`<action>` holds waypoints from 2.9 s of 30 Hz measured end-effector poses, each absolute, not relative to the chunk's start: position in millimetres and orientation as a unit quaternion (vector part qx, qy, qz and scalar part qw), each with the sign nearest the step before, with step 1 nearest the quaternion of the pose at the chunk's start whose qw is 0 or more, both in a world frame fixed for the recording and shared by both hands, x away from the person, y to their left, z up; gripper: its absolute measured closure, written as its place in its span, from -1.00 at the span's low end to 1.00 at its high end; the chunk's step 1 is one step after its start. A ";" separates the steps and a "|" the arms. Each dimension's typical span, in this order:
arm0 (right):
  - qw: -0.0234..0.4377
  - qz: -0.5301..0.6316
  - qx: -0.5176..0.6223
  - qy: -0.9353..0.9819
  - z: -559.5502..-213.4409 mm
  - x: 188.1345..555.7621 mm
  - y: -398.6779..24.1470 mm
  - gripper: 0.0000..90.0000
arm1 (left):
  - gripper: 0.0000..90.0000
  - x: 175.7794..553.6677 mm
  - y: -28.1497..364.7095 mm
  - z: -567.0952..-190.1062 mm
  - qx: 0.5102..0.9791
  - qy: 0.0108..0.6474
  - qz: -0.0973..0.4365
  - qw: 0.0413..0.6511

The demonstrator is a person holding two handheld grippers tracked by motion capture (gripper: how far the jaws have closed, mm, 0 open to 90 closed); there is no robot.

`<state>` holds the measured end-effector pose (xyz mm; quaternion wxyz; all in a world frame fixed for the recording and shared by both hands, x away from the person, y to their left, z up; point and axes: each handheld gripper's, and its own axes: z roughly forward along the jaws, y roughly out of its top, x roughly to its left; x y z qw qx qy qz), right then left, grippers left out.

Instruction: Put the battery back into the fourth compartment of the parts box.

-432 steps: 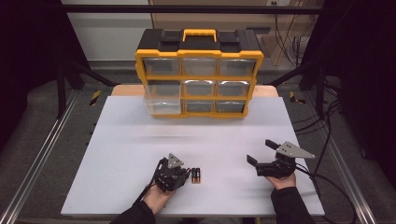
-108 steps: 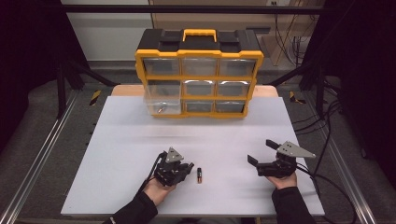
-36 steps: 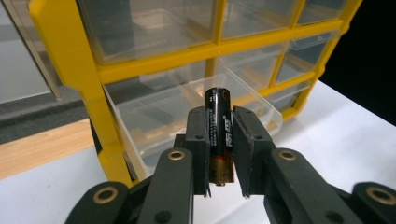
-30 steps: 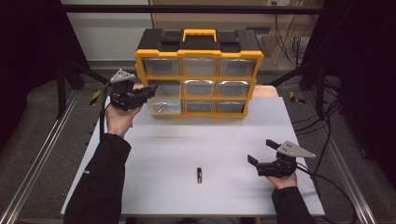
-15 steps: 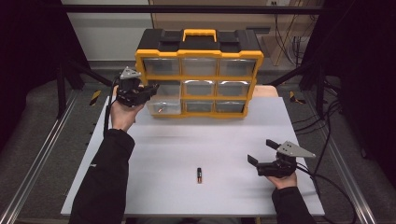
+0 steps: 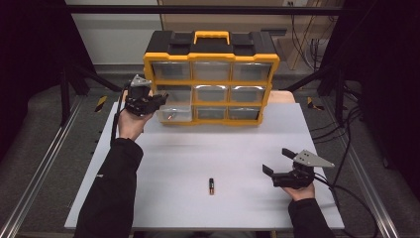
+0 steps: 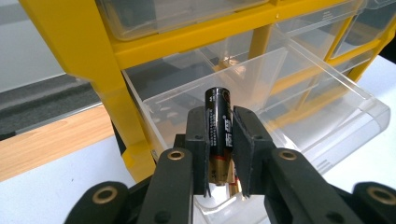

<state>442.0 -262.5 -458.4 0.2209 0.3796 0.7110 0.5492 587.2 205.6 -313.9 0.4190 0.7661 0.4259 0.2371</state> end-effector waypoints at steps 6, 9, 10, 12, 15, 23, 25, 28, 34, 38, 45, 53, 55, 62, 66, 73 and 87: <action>0.220 0.550 0.380 0.710 -458.1 441.8 -262.8 -1.00 | 0.66 587.1 204.2 -314.1 0.765 0.426 0.242 0.417; 0.220 0.551 0.379 0.710 -458.2 441.8 -262.7 -1.00 | 0.64 585.4 206.0 -312.3 0.762 0.425 0.244 0.423; 0.220 0.551 0.379 0.710 -458.3 441.9 -262.7 -1.00 | 0.62 584.5 207.0 -311.4 0.760 0.425 0.244 0.427; 0.219 0.551 0.380 0.710 -458.2 441.9 -262.9 -1.00 | 0.59 581.2 210.1 -308.6 0.755 0.424 0.245 0.436; 0.219 0.552 0.381 0.709 -458.0 441.7 -263.1 -1.00 | 0.43 575.0 213.7 -304.8 0.749 0.422 0.244 0.449; 0.221 0.552 0.381 0.708 -458.0 441.9 -263.5 -1.00 | -0.12 545.5 223.6 -300.7 0.726 0.404 0.228 0.508; 0.220 0.553 0.379 0.709 -458.2 441.9 -263.5 -1.00 | -0.20 537.2 225.1 -301.6 0.722 0.398 0.226 0.519; 0.219 0.555 0.377 0.709 -458.1 441.8 -263.4 -1.00 | -0.32 526.7 226.5 -304.6 0.717 0.386 0.221 0.536; 0.220 0.553 0.379 0.708 -457.8 441.3 -263.7 -1.00 | -0.65 506.4 223.5 -316.5 0.716 0.387 0.214 0.540; 0.219 0.555 0.380 0.707 -457.5 441.2 -263.8 -1.00 | -0.73 498.7 220.8 -326.9 0.719 0.383 0.207 0.542; 0.221 0.555 0.379 0.707 -457.4 441.3 -264.1 -1.00 | -0.85 485.1 214.1 -345.4 0.729 0.374 0.204 0.535; 0.220 0.555 0.379 0.707 -457.5 441.1 -263.8 -1.00 | -0.89 466.3 201.8 -367.9 0.744 0.362 0.184 0.530; 0.221 0.554 0.379 0.707 -457.5 441.1 -263.7 -1.00 | -0.90 462.9 197.0 -373.5 0.750 0.362 0.178 0.524; 0.222 0.554 0.376 0.709 -457.7 441.3 -263.9 -1.00 | -0.89 450.1 174.8 -391.7 0.765 0.348 0.171 0.514; 0.221 0.554 0.376 0.709 -457.7 441.1 -263.8 -1.00 | -0.89 445.5 161.1 -401.1 0.774 0.338 0.161 0.510; 0.220 0.553 0.376 0.710 -458.1 441.0 -263.3 -1.00 | -0.89 440.6 138.1 -421.1 0.800 0.321 0.143 0.486; 0.221 0.551 0.376 0.712 -458.7 441.1 -262.8 -1.00 | -0.89 435.5 104.0 -451.8 0.830 0.315 0.114 0.445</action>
